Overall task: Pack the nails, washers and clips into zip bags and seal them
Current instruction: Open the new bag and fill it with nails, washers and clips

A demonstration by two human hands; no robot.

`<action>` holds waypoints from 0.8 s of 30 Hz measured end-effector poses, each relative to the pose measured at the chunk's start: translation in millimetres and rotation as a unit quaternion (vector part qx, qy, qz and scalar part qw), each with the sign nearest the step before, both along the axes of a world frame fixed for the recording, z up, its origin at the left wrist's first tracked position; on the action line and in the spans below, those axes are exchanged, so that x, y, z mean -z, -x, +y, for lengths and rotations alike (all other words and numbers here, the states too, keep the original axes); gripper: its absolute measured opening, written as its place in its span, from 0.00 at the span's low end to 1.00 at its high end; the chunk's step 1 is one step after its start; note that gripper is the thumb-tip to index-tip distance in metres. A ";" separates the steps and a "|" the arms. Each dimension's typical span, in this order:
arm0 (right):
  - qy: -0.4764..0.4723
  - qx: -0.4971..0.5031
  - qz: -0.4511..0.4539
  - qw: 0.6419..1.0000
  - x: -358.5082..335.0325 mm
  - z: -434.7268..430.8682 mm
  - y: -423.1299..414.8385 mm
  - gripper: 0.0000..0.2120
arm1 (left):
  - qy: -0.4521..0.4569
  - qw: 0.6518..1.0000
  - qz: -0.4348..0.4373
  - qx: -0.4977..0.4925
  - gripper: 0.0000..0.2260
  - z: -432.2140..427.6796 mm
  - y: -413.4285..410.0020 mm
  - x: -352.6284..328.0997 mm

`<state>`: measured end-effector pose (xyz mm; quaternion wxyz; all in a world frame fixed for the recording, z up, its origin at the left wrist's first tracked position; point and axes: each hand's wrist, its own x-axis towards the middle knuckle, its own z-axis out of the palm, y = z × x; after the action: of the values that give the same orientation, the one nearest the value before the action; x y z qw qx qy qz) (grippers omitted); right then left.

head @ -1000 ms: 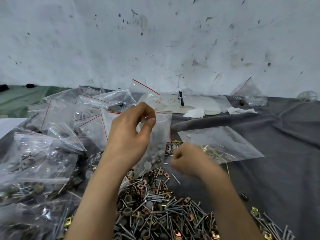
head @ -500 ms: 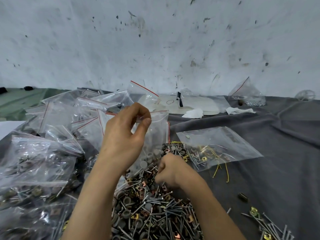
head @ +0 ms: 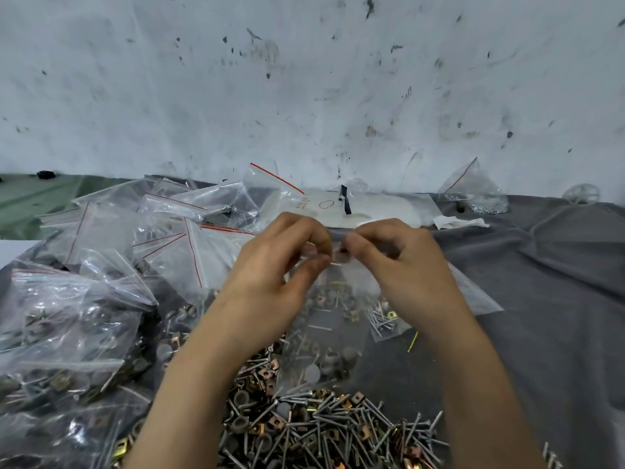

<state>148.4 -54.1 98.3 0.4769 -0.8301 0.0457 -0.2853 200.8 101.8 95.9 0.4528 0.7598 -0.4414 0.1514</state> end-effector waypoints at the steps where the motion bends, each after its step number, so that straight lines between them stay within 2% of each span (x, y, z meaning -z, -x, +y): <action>1: -0.016 -0.026 0.014 0.999 -2.0 -3.0 3.3 0.05 | 0.007 1.000 0.002 -0.006 0.02 0.3 -0.1 -0.1; 5: -0.044 -0.094 0.057 0.993 -5.9 -14.5 13.8 0.07 | 0.010 1.000 0.012 -0.023 0.04 1.5 -1.2 1.1; 12: -0.023 -0.111 0.052 0.992 -6.3 -18.0 14.7 0.13 | 0.023 0.999 0.032 -0.014 0.10 1.5 -2.1 1.6; 17: 0.009 -0.102 0.051 0.993 -5.0 -14.5 12.9 0.06 | 0.040 0.998 0.044 -0.002 0.11 -1.6 -2.2 3.4; 24: 0.045 -0.112 0.059 0.991 -4.0 -19.6 15.4 0.03 | 0.050 0.994 0.091 0.045 0.33 -0.6 1.4 1.8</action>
<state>133.0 -73.7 102.3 0.4650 -0.8658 -0.0325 -0.1821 199.4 101.2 94.1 0.5350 0.7261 -0.4239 0.0831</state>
